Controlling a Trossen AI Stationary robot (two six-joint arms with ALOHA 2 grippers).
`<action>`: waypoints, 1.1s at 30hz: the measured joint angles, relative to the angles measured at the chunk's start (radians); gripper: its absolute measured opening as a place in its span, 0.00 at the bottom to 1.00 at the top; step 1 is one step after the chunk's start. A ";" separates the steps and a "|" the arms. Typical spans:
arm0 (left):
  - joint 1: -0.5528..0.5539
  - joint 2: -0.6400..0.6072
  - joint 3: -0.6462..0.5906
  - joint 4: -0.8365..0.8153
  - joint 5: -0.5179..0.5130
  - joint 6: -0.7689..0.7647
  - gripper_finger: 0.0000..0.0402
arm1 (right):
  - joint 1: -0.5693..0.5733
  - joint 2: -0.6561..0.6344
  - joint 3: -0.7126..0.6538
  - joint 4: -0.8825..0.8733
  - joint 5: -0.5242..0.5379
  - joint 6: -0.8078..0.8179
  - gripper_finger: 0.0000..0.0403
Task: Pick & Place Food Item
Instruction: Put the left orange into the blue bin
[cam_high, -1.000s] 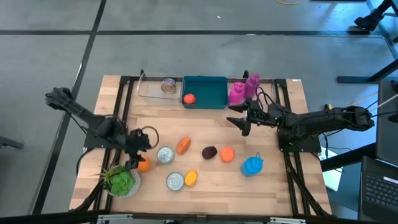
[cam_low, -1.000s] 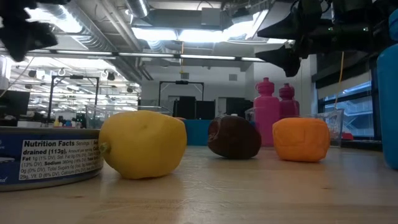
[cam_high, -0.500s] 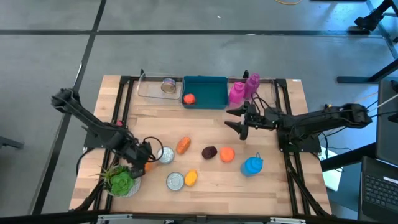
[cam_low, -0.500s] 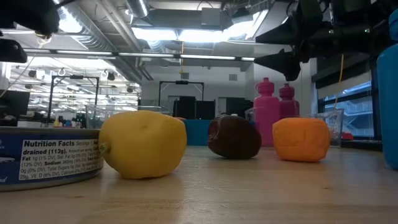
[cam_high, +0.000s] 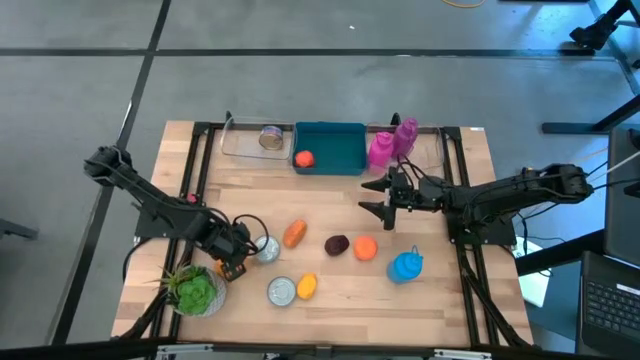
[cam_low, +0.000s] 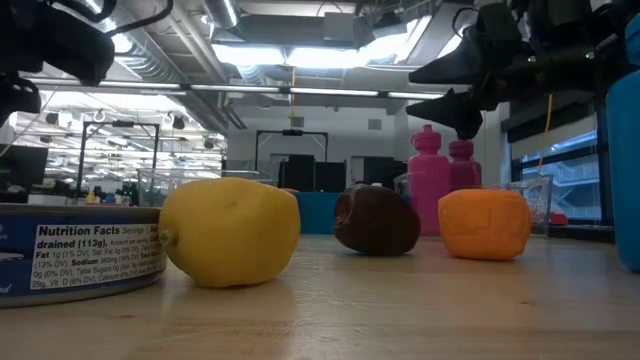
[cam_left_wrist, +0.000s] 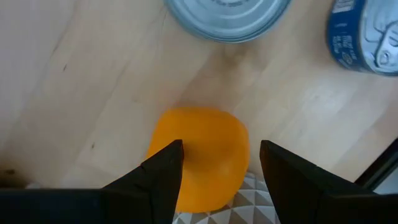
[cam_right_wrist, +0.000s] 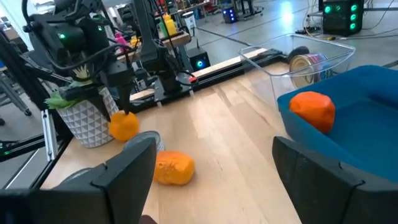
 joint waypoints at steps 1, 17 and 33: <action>0.000 0.005 0.000 0.001 0.011 -0.006 0.51 | 0.000 0.000 0.000 0.001 -0.004 -0.003 0.79; 0.022 -0.035 -0.001 -0.001 0.040 0.055 0.51 | 0.000 0.000 0.000 0.000 -0.100 -0.022 0.79; 0.031 -0.036 -0.001 -0.010 0.088 0.031 0.64 | 0.000 0.000 0.000 -0.016 -0.104 -0.075 0.79</action>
